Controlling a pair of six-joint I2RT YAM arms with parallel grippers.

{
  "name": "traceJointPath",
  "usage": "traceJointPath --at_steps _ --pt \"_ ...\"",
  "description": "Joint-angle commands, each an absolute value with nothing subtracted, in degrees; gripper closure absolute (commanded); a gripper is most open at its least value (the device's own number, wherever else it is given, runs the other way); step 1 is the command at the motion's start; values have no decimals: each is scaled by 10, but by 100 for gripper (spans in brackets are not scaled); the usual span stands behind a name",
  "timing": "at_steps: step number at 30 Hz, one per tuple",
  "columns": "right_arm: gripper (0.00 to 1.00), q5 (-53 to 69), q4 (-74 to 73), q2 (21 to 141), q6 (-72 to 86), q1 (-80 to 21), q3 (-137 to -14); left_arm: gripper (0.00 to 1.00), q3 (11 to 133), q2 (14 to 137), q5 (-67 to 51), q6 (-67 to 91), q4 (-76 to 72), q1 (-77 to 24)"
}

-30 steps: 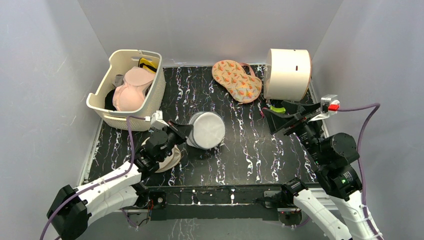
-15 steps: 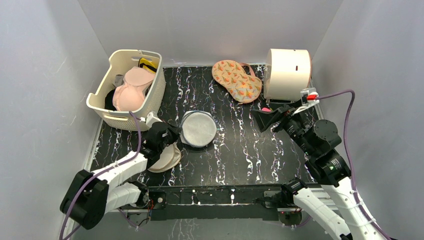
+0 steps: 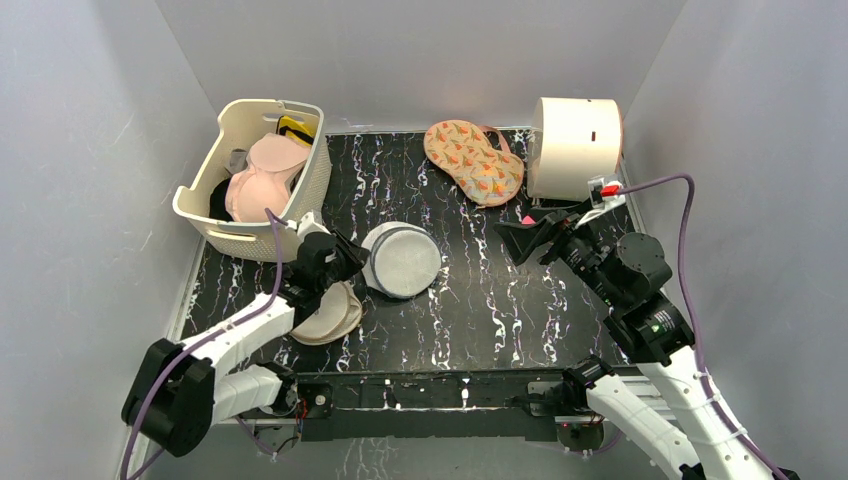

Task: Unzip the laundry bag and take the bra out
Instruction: Close the laundry bag at the center of the board.

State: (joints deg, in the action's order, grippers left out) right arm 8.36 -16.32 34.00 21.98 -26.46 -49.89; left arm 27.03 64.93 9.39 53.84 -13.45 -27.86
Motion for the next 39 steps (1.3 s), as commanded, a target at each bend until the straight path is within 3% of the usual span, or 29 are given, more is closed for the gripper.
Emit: traceJointPath --at_steps 1,6,13,21,25,26,33,39 --pt "2 91 -133 343 224 -262 -499 70 287 588 97 498 -100 -275" --pt "2 93 -132 344 226 -262 -495 49 299 546 102 482 -58 -274" --pt "2 93 -132 346 227 -262 -491 36 336 534 -15 407 -106 -274" --pt "2 99 -123 353 237 -261 -485 35 389 673 -229 433 -256 -274" --pt "2 98 -134 351 238 -262 -493 34 416 759 -222 442 -268 -270" --pt "2 88 -149 338 235 -262 -497 33 433 834 -221 472 -275 -263" --pt "2 91 -147 331 240 -262 -486 33 409 932 -131 447 -245 -252" --pt "2 89 -151 333 241 -262 -484 28 422 842 -163 392 -200 -251"
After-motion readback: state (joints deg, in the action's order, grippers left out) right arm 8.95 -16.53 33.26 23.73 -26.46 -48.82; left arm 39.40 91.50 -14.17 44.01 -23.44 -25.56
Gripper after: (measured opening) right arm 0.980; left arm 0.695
